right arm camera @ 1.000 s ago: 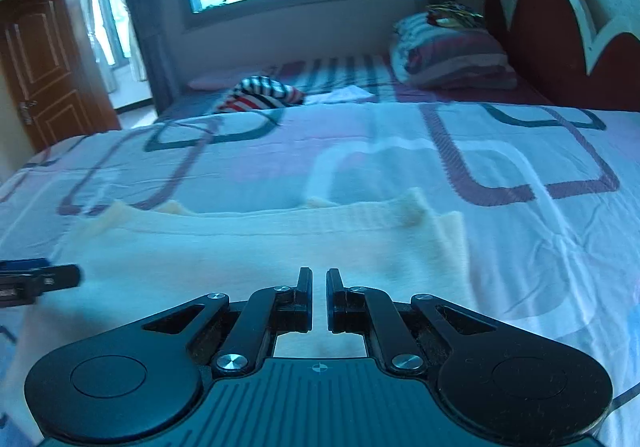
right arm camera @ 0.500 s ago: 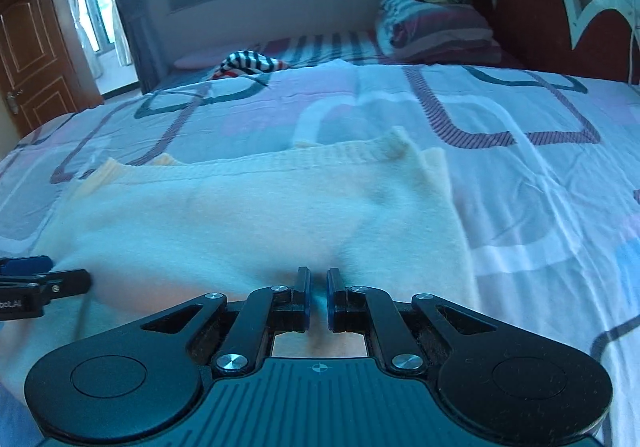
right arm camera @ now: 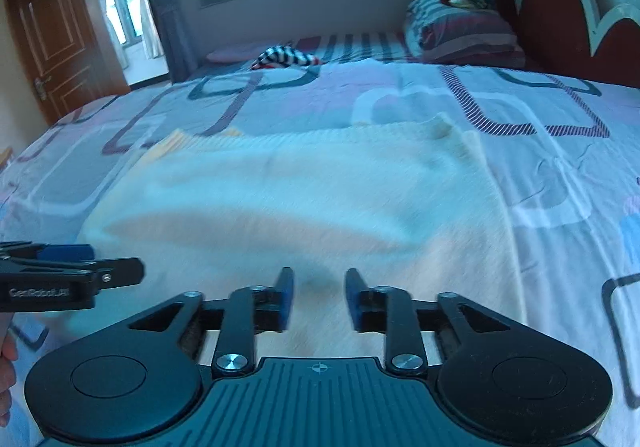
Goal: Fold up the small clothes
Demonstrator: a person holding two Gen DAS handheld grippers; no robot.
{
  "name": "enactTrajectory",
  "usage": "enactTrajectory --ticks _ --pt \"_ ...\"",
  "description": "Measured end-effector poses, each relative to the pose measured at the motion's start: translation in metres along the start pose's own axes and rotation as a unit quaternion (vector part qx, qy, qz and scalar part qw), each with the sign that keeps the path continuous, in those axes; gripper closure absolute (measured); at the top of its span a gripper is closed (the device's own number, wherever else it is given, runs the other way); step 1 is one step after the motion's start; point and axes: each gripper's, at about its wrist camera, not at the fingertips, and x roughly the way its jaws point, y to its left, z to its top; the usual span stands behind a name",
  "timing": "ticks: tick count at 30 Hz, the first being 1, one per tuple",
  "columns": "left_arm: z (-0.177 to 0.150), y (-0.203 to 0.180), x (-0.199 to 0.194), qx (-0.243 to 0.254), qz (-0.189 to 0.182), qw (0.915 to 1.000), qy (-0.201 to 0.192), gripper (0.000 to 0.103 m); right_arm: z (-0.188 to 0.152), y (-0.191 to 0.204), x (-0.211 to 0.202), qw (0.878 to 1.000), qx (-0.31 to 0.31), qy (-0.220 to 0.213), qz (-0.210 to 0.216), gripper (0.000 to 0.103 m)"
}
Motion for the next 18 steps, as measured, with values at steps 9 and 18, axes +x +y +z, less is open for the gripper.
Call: enactTrajectory --ticks 9,18 --pt "-0.027 0.008 -0.012 0.012 0.015 0.9998 0.002 0.025 -0.037 -0.018 -0.018 0.998 -0.003 0.007 -0.062 0.068" --pt "-0.029 0.003 -0.011 0.023 0.024 0.9994 0.006 0.024 -0.043 -0.027 -0.022 0.996 0.025 0.013 -0.084 0.065"
